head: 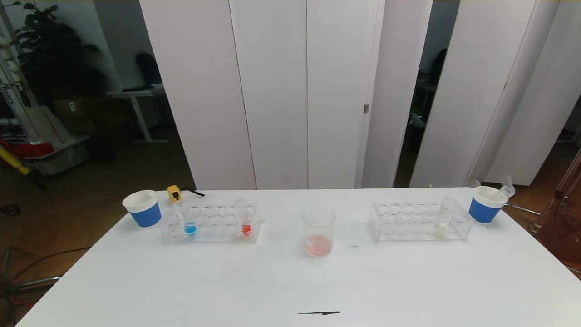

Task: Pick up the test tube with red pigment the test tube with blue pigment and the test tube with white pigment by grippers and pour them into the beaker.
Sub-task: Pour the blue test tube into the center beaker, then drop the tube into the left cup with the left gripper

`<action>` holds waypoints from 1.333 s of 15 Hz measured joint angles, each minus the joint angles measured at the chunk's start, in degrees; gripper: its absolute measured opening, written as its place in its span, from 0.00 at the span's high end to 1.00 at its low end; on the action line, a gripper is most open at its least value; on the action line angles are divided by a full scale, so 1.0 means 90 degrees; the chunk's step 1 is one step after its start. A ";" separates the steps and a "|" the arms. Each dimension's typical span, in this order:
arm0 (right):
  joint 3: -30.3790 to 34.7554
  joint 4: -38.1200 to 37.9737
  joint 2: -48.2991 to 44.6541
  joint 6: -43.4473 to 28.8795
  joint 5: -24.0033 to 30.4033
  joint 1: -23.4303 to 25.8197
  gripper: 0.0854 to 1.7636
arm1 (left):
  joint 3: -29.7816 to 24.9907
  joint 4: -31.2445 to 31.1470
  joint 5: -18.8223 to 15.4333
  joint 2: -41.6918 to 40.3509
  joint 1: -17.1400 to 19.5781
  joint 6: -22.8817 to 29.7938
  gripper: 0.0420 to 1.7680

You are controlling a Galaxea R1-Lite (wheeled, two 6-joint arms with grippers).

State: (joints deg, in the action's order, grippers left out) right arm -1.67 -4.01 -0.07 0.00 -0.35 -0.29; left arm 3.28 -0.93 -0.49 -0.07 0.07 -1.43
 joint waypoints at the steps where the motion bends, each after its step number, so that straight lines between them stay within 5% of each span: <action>1: 0.0000 0.0000 0.0000 0.0000 0.0000 0.0003 0.01 | 0.0232 -0.0056 -0.0024 0.0008 0.0000 0.0000 0.01; 7: 0.0000 -0.0001 0.0000 0.0000 0.0000 0.0003 0.01 | 0.2123 -0.0521 0.0037 0.1128 -0.0050 0.0030 0.01; 11: 0.0000 0.0000 0.0000 0.0000 0.0005 0.0005 0.01 | 0.3002 0.0427 0.0062 0.2905 -0.0084 0.0195 0.01; 16: 0.0000 0.0000 0.0000 0.0000 0.0000 0.0005 0.01 | 0.3298 0.2221 0.0222 0.5380 -0.0035 0.0293 0.01; 20: 0.0000 0.0000 0.0000 0.0000 0.0000 0.0005 0.01 | 0.3037 0.2835 0.0244 0.6760 -0.0062 0.0326 0.01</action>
State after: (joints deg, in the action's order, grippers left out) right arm -1.67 -4.01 -0.07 0.00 -0.35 -0.24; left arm 30.61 24.59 1.71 60.77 -0.49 1.51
